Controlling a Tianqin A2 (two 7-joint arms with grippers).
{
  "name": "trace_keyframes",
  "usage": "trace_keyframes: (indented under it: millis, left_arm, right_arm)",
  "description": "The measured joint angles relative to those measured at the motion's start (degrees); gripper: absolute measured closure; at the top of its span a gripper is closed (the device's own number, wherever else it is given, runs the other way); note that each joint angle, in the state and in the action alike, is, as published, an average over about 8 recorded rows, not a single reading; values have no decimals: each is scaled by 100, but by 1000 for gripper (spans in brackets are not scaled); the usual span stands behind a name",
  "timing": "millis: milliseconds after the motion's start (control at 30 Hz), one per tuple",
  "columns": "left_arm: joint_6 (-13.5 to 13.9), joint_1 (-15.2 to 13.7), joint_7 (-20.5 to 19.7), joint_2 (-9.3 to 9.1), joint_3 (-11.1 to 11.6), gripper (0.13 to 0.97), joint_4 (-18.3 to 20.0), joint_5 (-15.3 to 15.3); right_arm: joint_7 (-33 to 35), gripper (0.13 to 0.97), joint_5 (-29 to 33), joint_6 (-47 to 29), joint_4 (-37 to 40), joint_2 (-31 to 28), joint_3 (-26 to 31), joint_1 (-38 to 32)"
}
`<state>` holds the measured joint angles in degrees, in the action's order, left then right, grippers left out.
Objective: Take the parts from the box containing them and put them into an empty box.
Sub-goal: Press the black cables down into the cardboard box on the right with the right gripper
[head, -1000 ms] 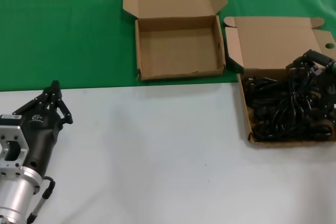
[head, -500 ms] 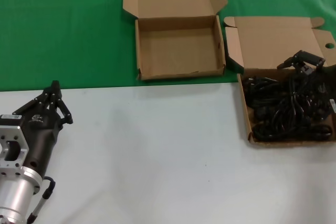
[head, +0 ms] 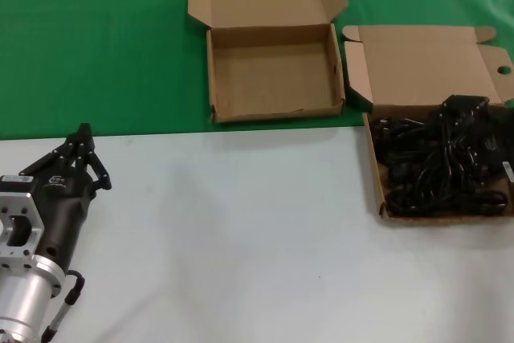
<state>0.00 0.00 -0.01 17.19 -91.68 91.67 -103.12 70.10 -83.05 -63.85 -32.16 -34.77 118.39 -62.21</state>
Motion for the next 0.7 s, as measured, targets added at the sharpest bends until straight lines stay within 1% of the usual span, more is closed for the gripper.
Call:
trace_keyframes:
  millis: [267,300,567,700]
  left_arm:
    - [0,0,0,0,0,958,0,0]
    - [0,0,0,0,0,958,0,0]
    - [0,0,0,0,0,958,0,0]
    - [0,0,0,0,0,958,0,0]
  right_arm:
    - [66,537,77,8,3,-26,60,5]
    - [67,537,85,9,0,-30,66,6]
    - [-55,741,141,18,-171,-92,103,60]
    - [-215,741,186,16,-350,-160,125,89]
